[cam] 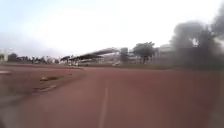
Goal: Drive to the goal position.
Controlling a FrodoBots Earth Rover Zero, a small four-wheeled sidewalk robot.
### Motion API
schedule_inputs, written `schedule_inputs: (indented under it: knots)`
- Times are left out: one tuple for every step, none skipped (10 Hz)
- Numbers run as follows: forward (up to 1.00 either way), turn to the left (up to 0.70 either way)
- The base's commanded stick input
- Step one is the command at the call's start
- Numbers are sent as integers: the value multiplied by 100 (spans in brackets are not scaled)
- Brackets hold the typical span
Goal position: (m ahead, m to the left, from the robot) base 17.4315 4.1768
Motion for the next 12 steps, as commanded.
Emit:
schedule_inputs:
  knots:
    - [70,0]
    - [70,0]
    - [70,0]
    - [70,0]
    - [70,0]
    - [70,0]
    - [70,0]
    - [70,0]
    - [70,0]
    - [70,0]
    - [70,0]
    - [70,0]
